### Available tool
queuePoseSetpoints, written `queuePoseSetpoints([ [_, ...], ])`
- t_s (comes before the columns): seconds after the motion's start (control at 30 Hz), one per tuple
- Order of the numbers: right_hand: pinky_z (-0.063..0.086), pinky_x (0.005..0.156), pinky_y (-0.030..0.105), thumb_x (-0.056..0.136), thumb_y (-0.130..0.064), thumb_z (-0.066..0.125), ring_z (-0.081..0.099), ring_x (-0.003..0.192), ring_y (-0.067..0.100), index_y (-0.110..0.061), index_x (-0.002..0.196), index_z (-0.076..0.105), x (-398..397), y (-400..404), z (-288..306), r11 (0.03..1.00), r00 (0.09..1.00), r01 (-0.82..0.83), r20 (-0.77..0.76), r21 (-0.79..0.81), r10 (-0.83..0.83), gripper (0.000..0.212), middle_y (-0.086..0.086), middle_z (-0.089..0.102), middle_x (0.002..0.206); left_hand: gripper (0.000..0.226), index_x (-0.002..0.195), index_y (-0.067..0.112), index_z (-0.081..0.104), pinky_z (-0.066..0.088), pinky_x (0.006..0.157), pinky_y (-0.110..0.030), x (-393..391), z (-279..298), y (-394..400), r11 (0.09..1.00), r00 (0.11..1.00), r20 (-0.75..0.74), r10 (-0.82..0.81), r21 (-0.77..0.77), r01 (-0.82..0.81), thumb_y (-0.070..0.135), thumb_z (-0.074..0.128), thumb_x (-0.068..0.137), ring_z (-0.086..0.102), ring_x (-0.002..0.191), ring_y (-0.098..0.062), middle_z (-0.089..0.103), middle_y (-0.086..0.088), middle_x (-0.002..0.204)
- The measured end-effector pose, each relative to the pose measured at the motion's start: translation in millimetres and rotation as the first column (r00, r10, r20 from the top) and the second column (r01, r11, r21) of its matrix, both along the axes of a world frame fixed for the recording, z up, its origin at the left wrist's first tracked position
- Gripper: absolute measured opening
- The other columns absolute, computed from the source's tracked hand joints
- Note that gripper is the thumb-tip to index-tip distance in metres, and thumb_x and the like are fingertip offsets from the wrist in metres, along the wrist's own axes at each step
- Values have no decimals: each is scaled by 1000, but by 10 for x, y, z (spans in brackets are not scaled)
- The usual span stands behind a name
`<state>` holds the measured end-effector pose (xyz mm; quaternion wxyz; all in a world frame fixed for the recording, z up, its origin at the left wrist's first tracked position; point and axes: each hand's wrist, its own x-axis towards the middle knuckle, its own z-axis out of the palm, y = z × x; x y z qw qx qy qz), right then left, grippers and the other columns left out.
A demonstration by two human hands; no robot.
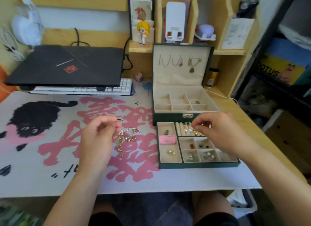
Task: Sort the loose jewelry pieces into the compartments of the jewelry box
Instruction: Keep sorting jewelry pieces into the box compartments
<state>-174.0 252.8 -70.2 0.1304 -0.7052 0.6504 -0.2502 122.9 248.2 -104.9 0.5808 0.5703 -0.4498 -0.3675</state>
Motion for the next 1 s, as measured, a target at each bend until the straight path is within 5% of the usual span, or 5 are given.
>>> queuePoseSetpoints([
  [0.13,54,76,17,94,-23,67,64,85,-2,-36,95,74,658,-156,156,978,979,-203,20,51,203,15,-21,70,89,23,96,28,71,56,77,-31,579,-31,-258,991,981,147,130,2,-132,11,57,101,70,86,-17,75,5,88],
  [0.3,49,79,16,96,-20,66,63,88,-3,-31,102,74,1434,-585,116,901,906,-410,-48,142,420,15,-22,68,94,29,90,27,70,59,78,-41,824,-228,-546,993,881,472,-36,115,-21,5,54,100,68,79,-19,70,9,87],
  [0.5,55,88,31,92,-17,69,65,91,12,-24,103,77,2016,-1399,-169,889,864,-420,-219,181,453,16,-7,74,102,34,85,27,69,50,57,-31,871,-348,-534,999,886,463,-9,36,-8,0,53,99,57,59,-6,68,13,82],
  [0.57,52,82,27,89,-15,72,65,89,12,-24,101,78,2125,-1514,-225,865,830,-444,-256,236,496,16,-8,73,98,37,81,29,69,56,52,-42,909,-367,-542,999,910,415,-10,46,-10,1,53,98,53,51,-8,70,5,78],
  [1.0,51,71,27,89,-18,72,63,77,12,-19,91,76,2092,-1688,-341,863,805,-401,-332,307,492,4,-5,72,86,36,83,32,71,58,68,-47,968,-398,-585,999,945,326,-13,44,-1,5,52,97,68,74,-34,73,-2,79],
])
